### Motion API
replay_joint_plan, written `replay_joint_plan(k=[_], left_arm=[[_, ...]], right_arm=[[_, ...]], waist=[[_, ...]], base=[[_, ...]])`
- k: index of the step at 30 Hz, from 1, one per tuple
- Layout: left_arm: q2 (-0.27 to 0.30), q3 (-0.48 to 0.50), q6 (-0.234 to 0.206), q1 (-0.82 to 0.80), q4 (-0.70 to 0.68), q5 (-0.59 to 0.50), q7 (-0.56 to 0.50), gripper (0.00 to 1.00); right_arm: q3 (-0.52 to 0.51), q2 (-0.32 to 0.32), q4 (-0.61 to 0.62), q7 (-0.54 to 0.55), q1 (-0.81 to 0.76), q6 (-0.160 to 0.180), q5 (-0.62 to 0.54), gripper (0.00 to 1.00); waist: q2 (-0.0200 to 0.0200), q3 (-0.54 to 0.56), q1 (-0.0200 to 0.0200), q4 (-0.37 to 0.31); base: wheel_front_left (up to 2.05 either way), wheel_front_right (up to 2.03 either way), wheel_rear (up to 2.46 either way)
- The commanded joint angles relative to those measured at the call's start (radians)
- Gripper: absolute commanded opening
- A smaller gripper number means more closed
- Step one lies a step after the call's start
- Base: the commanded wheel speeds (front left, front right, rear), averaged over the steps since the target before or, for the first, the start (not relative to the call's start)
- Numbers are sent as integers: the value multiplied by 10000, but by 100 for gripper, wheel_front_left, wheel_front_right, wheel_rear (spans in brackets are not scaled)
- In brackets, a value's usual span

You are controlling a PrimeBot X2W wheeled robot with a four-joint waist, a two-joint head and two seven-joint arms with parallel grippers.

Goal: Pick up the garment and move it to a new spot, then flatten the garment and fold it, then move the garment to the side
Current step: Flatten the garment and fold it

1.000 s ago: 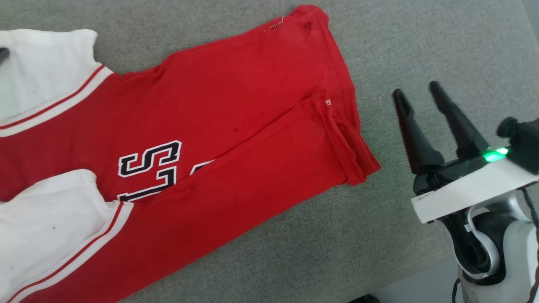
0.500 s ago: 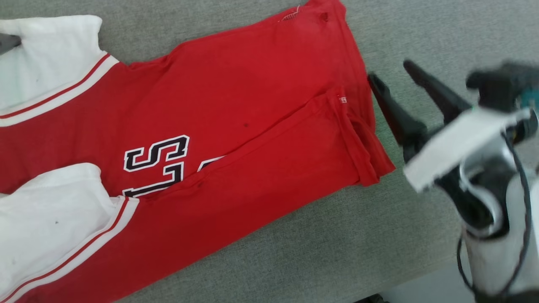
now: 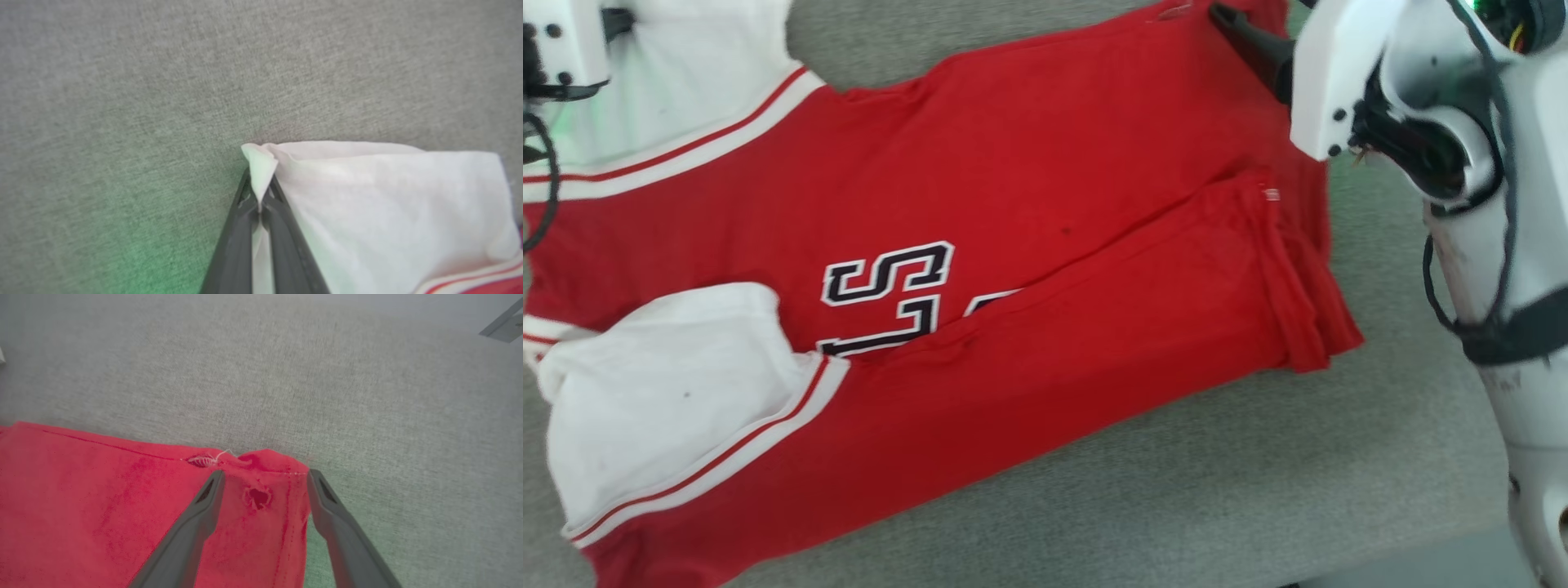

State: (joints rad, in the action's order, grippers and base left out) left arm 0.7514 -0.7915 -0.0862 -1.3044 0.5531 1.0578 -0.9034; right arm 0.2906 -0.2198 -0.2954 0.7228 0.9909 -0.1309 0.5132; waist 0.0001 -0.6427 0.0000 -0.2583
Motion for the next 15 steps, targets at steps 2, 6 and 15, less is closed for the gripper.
replay_joint_plan(k=[2,6,15], left_arm=[[-700,-533,217,655,461,2,2,0],[-987,-507,481,486,736,9,273,0],[-1351,-399,908,160,1319,-65,996,0]], right_arm=[[284,-79,-1030,570,547,4,1,100],[755,-50,-2293,1804,866,4,260,100],[1126,-358,-3217,3251,839,4,574,0]], waist=[[-1,-43,0,326],[-1,-11,0,602],[-1,184,0,969]], base=[[0,0,0],[0,0,0],[0,0,0]])
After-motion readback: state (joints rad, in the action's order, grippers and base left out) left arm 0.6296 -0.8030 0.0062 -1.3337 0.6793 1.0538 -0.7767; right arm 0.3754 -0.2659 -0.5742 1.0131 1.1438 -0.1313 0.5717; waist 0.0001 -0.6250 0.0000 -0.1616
